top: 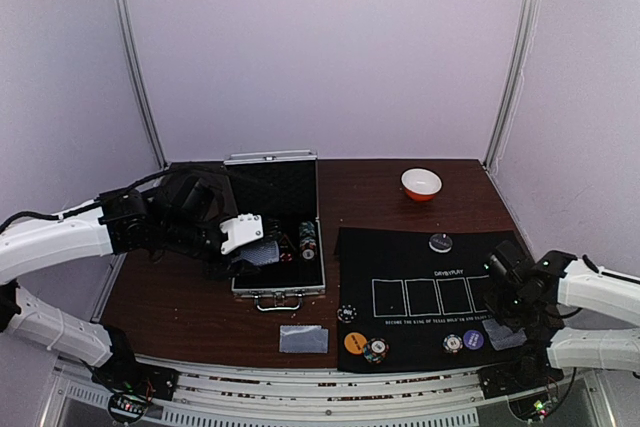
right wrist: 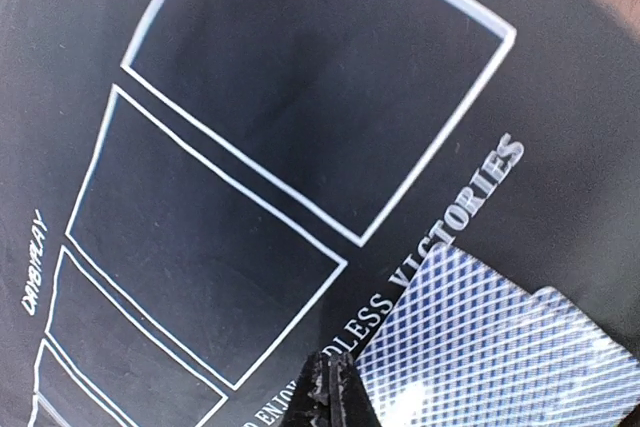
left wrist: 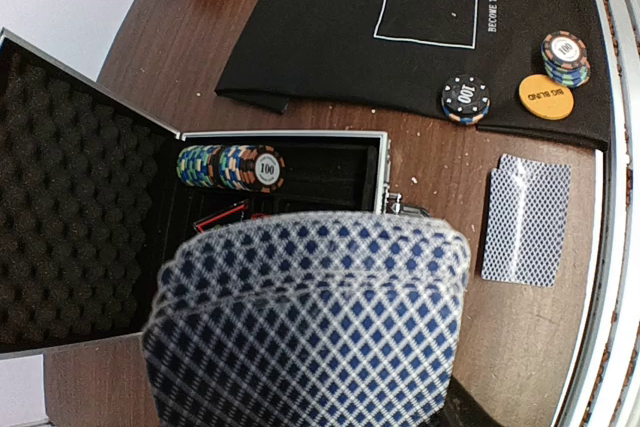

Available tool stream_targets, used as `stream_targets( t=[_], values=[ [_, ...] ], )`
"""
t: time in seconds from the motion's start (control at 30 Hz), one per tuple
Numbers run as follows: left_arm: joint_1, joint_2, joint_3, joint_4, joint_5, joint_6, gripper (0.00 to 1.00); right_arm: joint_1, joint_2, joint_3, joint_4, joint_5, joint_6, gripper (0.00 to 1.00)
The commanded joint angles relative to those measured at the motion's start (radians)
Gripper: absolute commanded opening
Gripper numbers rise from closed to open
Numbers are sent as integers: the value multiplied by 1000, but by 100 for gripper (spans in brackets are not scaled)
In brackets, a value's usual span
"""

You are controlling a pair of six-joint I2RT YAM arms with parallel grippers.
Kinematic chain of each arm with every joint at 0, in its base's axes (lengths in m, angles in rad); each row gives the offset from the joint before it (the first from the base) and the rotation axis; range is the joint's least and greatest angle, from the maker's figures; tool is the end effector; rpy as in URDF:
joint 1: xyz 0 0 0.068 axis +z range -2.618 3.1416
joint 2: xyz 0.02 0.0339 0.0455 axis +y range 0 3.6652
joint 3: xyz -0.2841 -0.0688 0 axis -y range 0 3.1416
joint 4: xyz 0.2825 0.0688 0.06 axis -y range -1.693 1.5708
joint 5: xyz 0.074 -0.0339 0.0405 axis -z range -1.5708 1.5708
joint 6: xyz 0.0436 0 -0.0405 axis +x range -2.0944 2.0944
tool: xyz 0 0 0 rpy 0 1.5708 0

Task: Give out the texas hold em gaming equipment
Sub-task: Adjust the poker card in the small blind area, then pick up the poker card from the face-down deck piles.

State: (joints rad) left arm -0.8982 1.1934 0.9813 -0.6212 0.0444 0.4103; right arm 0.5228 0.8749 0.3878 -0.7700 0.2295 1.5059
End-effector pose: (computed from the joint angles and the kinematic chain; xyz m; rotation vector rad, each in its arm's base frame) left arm 0.1749 -0.2227 0.2898 1.4903 1.9090 -0.2782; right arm 0.1362 0.0671 0.1416 1.3548 2.4232 0.2038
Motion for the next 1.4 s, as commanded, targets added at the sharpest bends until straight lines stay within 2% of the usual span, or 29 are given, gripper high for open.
stream_targets(
  t=[0.0,0.03,0.1,0.13,0.17,0.23,0.3,0.4,0.5,0.67,0.8,1.03,1.2,1.37],
  values=[
    [6,-20,-6,47,6,9,53,-4,67,135,-70,136,-135,0],
    [7,-19,-4,46,7,10,53,-3,80,185,-86,168,-188,6],
    [7,-16,0,42,10,10,53,1,101,284,-65,199,-355,26],
    [6,-14,2,40,12,11,53,4,106,338,-55,209,-427,37],
    [7,-8,7,36,14,12,53,7,111,390,-30,203,-540,53],
    [7,2,17,28,22,13,53,9,113,488,36,131,-714,77],
    [7,14,27,22,31,12,53,9,106,557,144,-7,-868,97],
    [7,29,40,16,55,15,53,10,103,594,333,-230,-950,100],
    [7,35,51,15,78,20,53,49,174,616,495,-459,-952,100],
    [7,58,87,15,103,30,52,212,341,624,706,-587,-897,100],
    [7,96,122,11,111,46,52,319,448,629,937,-617,-859,100],
    [8,147,161,-1,123,59,52,388,667,743,974,-725,-905,99],
    [10,184,168,1,122,34,52,390,709,698,1143,-851,-885,100],
    [10,208,190,15,141,18,51,396,763,739,1031,-824,-953,98]
  ],
)
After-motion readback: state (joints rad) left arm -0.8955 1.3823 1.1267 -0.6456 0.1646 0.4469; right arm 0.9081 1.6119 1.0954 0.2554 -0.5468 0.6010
